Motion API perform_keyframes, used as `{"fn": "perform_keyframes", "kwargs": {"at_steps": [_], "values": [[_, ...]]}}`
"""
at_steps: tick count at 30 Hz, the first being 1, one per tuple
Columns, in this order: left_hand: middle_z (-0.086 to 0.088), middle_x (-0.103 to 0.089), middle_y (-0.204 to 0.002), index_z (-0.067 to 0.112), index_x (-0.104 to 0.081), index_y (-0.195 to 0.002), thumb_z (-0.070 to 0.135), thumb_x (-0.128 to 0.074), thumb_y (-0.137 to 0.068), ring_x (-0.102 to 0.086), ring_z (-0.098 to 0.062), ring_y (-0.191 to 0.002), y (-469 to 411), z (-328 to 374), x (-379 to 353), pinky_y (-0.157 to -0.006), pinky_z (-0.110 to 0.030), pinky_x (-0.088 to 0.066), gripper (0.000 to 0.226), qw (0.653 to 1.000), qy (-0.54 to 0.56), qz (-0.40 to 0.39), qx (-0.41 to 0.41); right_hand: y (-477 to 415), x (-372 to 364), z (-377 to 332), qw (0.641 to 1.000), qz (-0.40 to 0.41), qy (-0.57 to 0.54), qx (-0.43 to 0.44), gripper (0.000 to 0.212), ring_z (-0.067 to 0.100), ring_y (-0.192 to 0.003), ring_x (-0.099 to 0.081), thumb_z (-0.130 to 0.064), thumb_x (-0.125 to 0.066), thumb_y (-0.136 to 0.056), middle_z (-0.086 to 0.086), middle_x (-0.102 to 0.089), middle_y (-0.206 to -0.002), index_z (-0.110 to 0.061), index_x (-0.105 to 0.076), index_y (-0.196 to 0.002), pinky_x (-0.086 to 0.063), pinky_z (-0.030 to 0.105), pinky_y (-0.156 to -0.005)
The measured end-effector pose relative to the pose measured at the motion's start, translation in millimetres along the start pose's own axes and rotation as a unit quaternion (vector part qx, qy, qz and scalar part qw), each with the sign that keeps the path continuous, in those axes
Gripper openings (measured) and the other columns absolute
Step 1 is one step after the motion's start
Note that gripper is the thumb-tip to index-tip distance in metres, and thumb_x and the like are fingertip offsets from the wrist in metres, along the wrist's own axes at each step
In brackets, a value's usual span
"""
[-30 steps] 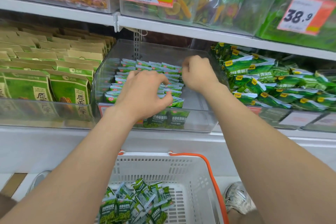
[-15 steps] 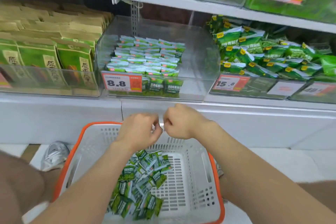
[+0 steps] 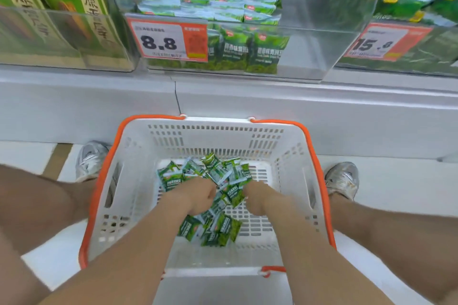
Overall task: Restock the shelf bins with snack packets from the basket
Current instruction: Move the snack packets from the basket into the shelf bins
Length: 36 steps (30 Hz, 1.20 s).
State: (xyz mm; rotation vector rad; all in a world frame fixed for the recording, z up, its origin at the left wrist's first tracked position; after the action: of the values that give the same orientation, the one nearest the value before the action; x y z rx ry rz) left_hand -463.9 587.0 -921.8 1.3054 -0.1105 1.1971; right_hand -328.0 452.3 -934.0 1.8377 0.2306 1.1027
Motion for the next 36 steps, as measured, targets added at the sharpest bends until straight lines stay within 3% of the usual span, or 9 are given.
{"fn": "perform_keyframes", "kwargs": {"at_steps": [3,6,10,14,21,25,28,32,36], "values": [[-0.006,-0.044,-0.068,0.018,-0.043,-0.071,0.021,-0.049,-0.104,-0.039,-0.024,-0.061,-7,2,-2,-0.061,-0.033,-0.036,0.033,1.0,0.018,-0.011,-0.001,-11,-15,-11,0.999,-0.025,-0.026,0.029,0.058,0.036,-0.143,-0.044,0.005,-0.047,-0.098,0.017,-0.031,-0.164,-0.019,-0.052,-0.151,-0.045,0.046,-0.112],[-0.002,-0.047,-0.067,0.019,-0.045,-0.07,0.019,-0.05,-0.102,-0.042,-0.023,-0.059,-10,1,-7,-0.061,-0.032,-0.039,0.033,0.999,0.031,-0.016,0.013,-17,-30,-22,0.998,-0.031,-0.051,0.005,0.062,0.041,-0.154,-0.021,0.001,-0.049,-0.098,0.015,-0.009,-0.168,-0.028,-0.05,-0.152,-0.033,0.052,-0.121],[-0.009,-0.056,-0.077,0.017,-0.052,-0.076,0.019,-0.049,-0.102,-0.048,-0.024,-0.065,-12,-3,-15,-0.066,-0.035,-0.045,0.026,0.998,0.043,-0.036,0.025,-27,-36,-24,0.996,0.027,-0.083,-0.009,0.04,0.036,-0.127,-0.053,-0.013,-0.056,-0.099,0.017,-0.044,-0.143,-0.024,-0.066,-0.136,-0.048,0.047,-0.108],[-0.013,-0.071,-0.098,0.01,-0.068,-0.096,0.019,-0.049,-0.104,-0.068,-0.029,-0.085,-9,-4,-16,-0.075,-0.038,-0.053,0.023,0.996,0.06,-0.054,0.034,-29,-32,-21,0.969,0.084,-0.227,-0.05,0.014,0.024,-0.069,-0.057,-0.013,-0.068,-0.095,0.009,-0.061,-0.078,-0.009,-0.068,-0.081,-0.056,0.048,-0.072],[-0.01,-0.065,-0.097,0.025,-0.056,-0.091,0.012,-0.048,-0.1,-0.061,-0.026,-0.084,-6,-12,-16,-0.085,-0.041,-0.056,0.017,0.997,0.06,-0.034,0.03,-23,-27,-22,0.904,0.047,-0.414,-0.099,0.082,0.029,-0.111,-0.061,-0.013,-0.089,-0.079,0.015,-0.056,-0.129,-0.008,-0.038,-0.142,-0.057,0.038,-0.087],[-0.007,-0.068,-0.098,0.02,-0.062,-0.098,0.018,-0.047,-0.108,-0.064,-0.028,-0.083,-1,-13,-1,-0.078,-0.04,-0.055,0.018,0.991,0.125,0.008,0.041,-7,-5,-20,0.878,-0.004,-0.477,-0.042,0.046,0.02,-0.077,-0.061,0.0,-0.086,-0.08,0.004,-0.056,-0.097,-0.005,-0.06,-0.118,-0.054,0.029,-0.064],[-0.015,-0.071,-0.096,0.01,-0.064,-0.103,0.034,-0.052,-0.11,-0.072,-0.025,-0.08,9,-9,18,-0.071,-0.037,-0.06,0.027,0.945,0.31,0.082,0.058,9,14,-22,0.859,0.026,-0.511,0.023,0.032,0.015,-0.077,-0.061,-0.002,-0.088,-0.078,-0.004,-0.05,-0.083,-0.014,-0.06,-0.087,-0.056,0.026,-0.066],[-0.021,-0.076,-0.097,0.006,-0.075,-0.106,0.029,-0.066,-0.103,-0.077,-0.033,-0.09,29,-6,46,-0.071,-0.04,-0.066,0.025,0.84,0.518,0.153,0.044,32,36,-27,0.812,0.092,-0.57,0.092,0.046,0.022,-0.091,-0.074,0.002,-0.089,-0.073,0.015,-0.077,-0.105,-0.007,-0.073,-0.116,-0.063,0.036,-0.081],[-0.013,-0.08,-0.095,0.008,-0.076,-0.11,0.033,-0.061,-0.105,-0.078,-0.023,-0.089,45,2,61,-0.073,-0.038,-0.065,0.029,0.813,0.562,0.149,0.008,56,53,-28,0.781,0.138,-0.595,0.131,0.04,0.023,-0.086,-0.075,0.008,-0.087,-0.075,0.013,-0.079,-0.096,-0.014,-0.078,-0.107,-0.06,0.03,-0.075]]}}
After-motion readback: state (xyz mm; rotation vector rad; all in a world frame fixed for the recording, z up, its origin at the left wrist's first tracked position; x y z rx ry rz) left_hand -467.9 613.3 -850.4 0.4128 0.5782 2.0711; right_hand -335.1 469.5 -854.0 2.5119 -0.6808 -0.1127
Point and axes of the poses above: each hand's wrist, its own y-axis away from the middle knuckle, its own x-axis out of the back of the hand, z = x × y, the point moved 4 cm from there along -y, towards the middle knuckle
